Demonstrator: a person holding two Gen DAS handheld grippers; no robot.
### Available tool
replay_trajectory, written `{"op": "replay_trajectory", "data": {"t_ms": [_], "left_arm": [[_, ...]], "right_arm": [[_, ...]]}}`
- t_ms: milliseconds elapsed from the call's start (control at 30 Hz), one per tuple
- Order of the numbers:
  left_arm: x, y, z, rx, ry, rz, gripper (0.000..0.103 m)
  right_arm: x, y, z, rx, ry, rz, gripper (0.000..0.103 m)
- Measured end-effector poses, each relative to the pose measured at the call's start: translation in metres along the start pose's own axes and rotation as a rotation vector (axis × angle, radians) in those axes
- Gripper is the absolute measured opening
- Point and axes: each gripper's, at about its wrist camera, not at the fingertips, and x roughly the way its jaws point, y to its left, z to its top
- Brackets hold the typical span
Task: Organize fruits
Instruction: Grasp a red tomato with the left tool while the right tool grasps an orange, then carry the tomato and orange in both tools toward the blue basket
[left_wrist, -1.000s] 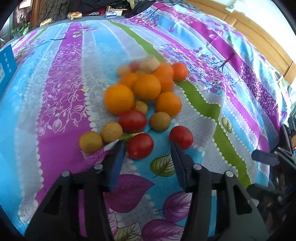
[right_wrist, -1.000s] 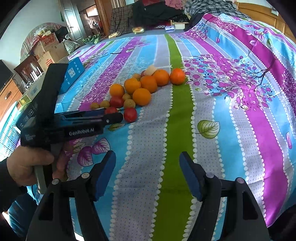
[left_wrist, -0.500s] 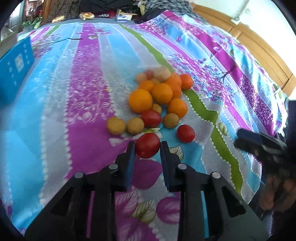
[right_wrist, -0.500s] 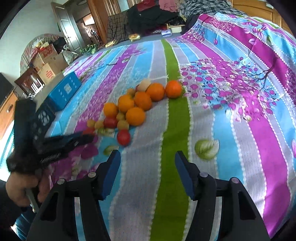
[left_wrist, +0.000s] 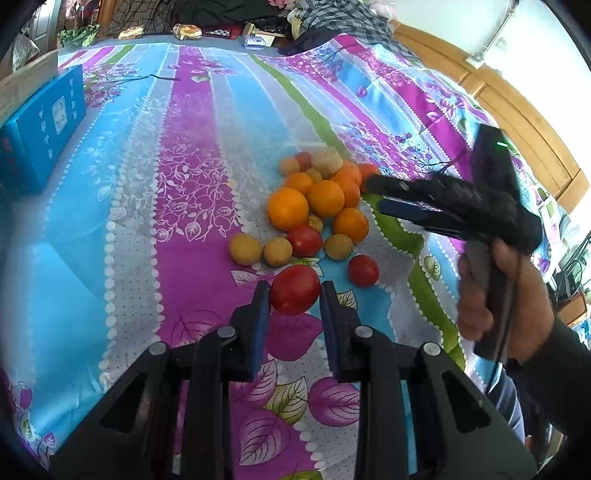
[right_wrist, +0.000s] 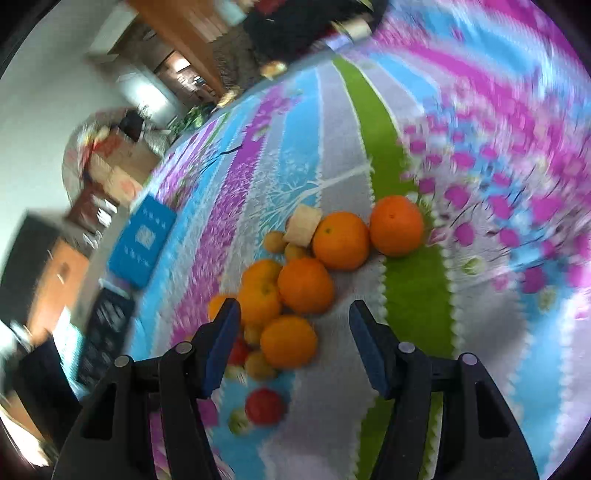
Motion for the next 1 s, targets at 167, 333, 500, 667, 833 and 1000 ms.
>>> {"op": "replay_trajectory", "data": {"t_ms": [167, 333, 500, 667, 833, 1000], "left_arm": [[0.003, -0.001, 0.0, 0.001, 0.007, -0.008, 0.028], [0.004, 0.0, 0.001, -0.001, 0.012, -0.01, 0.028], [0.004, -0.001, 0.003, -0.007, 0.013, -0.012, 0.028], [-0.002, -0.003, 0.003, -0.006, 0.001, -0.01, 0.028], [-0.007, -0.001, 0.005, -0.004, -0.008, 0.001, 0.028], [-0.017, -0.002, 0.008, -0.011, -0.037, 0.023, 0.028]], "right_arm": [[0.024, -0.013, 0.02, 0.135, 0.03, 0.05, 0.064], [0.046, -0.006, 0.021, 0.117, 0.086, 0.004, 0.058], [0.055, -0.005, 0.022, 0.097, 0.096, -0.024, 0.053], [0.047, 0.002, 0.016, 0.031, 0.096, -0.064, 0.043], [0.012, 0.015, 0.002, -0.044, 0.023, -0.083, 0.043], [-0.039, 0.035, -0.015, -0.13, -0.083, -0.147, 0.043]]}}
